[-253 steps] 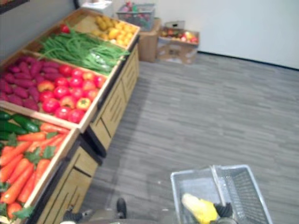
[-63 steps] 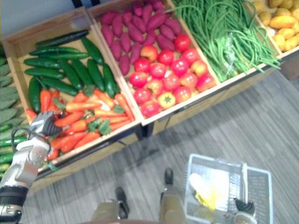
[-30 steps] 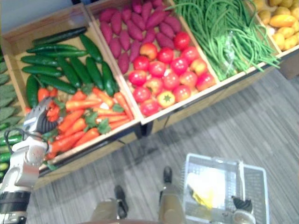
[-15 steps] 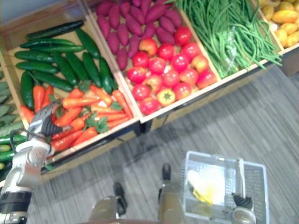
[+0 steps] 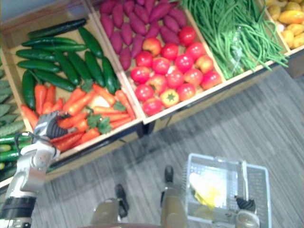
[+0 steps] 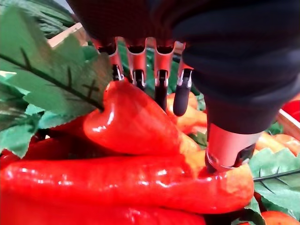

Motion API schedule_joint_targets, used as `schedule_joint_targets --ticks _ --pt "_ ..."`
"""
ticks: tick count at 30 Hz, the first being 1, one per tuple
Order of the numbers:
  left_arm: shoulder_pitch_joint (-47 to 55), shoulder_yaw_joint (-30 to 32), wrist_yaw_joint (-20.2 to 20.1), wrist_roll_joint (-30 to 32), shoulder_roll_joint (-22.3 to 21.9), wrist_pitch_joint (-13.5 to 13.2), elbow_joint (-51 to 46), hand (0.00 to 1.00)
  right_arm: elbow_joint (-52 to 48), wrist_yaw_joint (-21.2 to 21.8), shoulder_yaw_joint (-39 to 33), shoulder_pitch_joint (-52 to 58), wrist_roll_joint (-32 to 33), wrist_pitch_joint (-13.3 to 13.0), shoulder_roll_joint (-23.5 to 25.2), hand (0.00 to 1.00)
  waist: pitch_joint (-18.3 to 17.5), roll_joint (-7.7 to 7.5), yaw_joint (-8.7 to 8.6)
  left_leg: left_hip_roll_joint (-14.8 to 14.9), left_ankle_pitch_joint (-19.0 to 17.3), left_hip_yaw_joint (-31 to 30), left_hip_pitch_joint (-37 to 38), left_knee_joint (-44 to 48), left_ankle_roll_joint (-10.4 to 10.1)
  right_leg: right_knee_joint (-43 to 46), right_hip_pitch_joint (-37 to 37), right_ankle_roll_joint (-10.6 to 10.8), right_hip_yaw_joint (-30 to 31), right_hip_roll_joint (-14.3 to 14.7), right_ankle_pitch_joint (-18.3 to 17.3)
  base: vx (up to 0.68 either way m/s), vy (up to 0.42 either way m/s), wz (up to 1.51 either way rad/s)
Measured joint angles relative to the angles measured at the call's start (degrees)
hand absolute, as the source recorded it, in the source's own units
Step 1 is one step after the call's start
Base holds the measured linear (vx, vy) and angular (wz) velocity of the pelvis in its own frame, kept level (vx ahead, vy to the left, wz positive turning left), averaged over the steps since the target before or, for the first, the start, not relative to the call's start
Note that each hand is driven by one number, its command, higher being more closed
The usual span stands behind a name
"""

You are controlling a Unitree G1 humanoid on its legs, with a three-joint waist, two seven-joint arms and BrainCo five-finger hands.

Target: Pick vegetable in the basket

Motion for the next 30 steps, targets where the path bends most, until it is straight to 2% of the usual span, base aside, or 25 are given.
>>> schedule_joint_targets --ticks 2,4,6,8,9,12,15,22,23,30 --pt "-1.4 2.6 1.7 -0.3 0.0 -1.1 7.0 1.0 0.0 0.0 0.2 -0.4 -0.1 0.0 0.0 1.0 0.0 0.01 -0.08 0.0 0.0 0.1 -0.2 0.0 0.1 0.0 0.0 0.1 0.0 0.0 0.0 -0.01 -0.008 -0.02" --pt "-4.1 2.3 6.4 -0.4 -0.1 -3.2 12.8 1.0 0.0 -0.1 0.4 -0.8 -0.1 0.0 0.0 1.0 0.0 0.05 -0.07 0.0 -0.1 0.1 -0.2 0.1 0.1 0.0 0.0 0.0 0.1 0.0 0.2 0.0 0.0 0.0" --pt "-6.5 2.1 8.3 -0.3 0.0 -3.1 16.3 1.0 0.0 -0.2 1.7 -1.3 -0.2 -0.1 0.0 1.0 -0.1 0.09 -0.11 0.3 0.0 0.3 0.4 0.2 0.1 0.0 0.1 -0.1 0.2 -0.1 0.5 -0.01 -0.023 -0.06" --pt "-6.8 0.4 8.1 -0.5 0.5 -1.6 14.9 1.0 0.0 -0.3 2.2 -1.3 -0.2 -0.3 0.0 1.0 -0.1 0.09 -0.22 0.4 0.0 0.2 0.3 0.3 0.1 0.0 0.1 -0.1 0.2 -0.1 0.5 -0.01 -0.015 0.0" --pt "-5.8 -1.3 5.8 -0.6 0.8 -1.1 12.4 1.0 0.0 -0.3 2.3 -1.4 -0.1 -0.4 0.0 1.0 0.0 0.07 -0.34 0.5 -0.1 0.0 -0.1 0.4 0.1 0.0 0.1 -0.1 -0.1 -0.1 0.5 -0.01 -0.005 0.08" --pt "-1.4 -2.7 3.0 -0.4 0.7 -1.2 6.5 1.0 0.0 -0.3 2.3 -1.0 -0.1 -0.3 0.0 1.0 0.0 -0.04 -0.44 0.7 -0.2 -0.1 -0.2 0.7 0.0 -0.1 0.1 -0.1 -0.1 0.0 0.5 -0.01 -0.013 0.03" --pt "-0.7 -2.2 2.4 -0.3 0.5 -1.1 6.3 1.0 0.1 -0.3 2.3 -0.8 -0.2 0.0 0.0 1.0 0.0 -0.03 0.03 0.7 -0.2 -0.1 -0.3 1.0 0.0 -0.1 0.1 -0.1 -0.1 0.0 0.5 0.0 0.0 0.0" --pt "-0.9 -1.3 2.8 -0.3 -1.7 0.1 6.2 1.0 0.1 -0.2 2.3 -0.8 -0.2 0.0 0.0 1.0 0.0 -0.05 -0.03 0.4 -0.2 0.0 -0.2 1.0 0.0 -0.3 0.1 -0.1 0.0 0.2 0.9 0.0 -0.002 -0.01" --pt "-0.9 -0.7 2.8 -0.3 -2.1 0.1 6.2 0.0 0.1 -0.2 2.3 -0.8 -0.2 0.0 0.0 1.0 0.0 -0.07 0.04 0.4 -0.2 0.2 -0.3 1.0 0.0 -0.7 0.1 -0.2 0.1 0.2 1.3 -0.02 -0.01 -0.06" --pt "-1.2 -0.2 3.7 -0.1 -2.4 1.5 5.9 0.0 0.1 -0.2 2.2 -0.8 -1.2 0.0 0.0 1.0 0.0 -0.06 -0.04 0.4 -0.1 0.2 -0.4 1.1 0.1 -0.8 0.1 -0.2 0.2 0.3 1.5 0.0 -0.002 -0.01"
